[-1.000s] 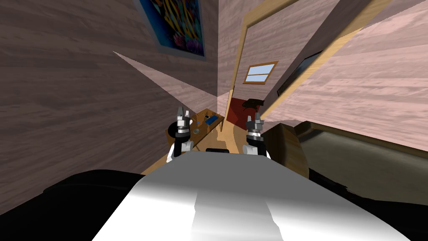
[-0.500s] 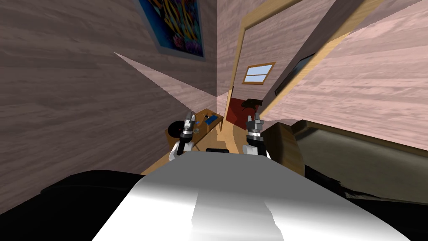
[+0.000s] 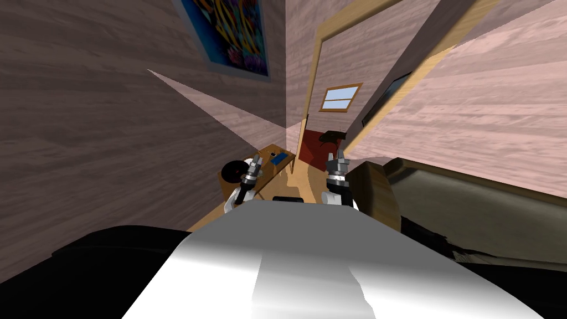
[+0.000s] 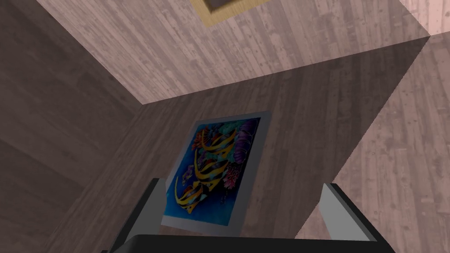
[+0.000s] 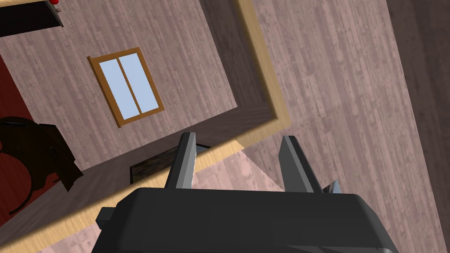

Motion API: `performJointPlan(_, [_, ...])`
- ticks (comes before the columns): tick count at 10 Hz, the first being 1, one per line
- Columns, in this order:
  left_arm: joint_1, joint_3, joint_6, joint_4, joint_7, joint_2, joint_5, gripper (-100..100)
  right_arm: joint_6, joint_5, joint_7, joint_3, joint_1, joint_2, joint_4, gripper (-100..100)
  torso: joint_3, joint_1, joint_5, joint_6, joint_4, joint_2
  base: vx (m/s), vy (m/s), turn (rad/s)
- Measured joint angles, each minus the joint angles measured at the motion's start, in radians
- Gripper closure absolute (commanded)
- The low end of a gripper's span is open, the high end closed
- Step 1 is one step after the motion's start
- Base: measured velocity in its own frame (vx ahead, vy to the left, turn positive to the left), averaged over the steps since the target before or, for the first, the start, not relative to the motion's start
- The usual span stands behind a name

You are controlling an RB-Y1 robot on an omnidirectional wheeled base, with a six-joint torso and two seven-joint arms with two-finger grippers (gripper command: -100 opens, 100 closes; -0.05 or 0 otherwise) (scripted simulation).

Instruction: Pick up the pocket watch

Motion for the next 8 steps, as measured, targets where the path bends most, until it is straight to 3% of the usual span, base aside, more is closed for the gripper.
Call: performJointPlan(8, [-0.014, -0.040, -0.047, 0.220, 0.149, 0.138, -0.050, -100, 0.000, 0.000, 0.000, 0.000, 0.000, 0.000, 0.000, 0, -0.001, 0.000, 0.000, 0.000, 0.000, -0.002, 0.023, -0.008, -0.035])
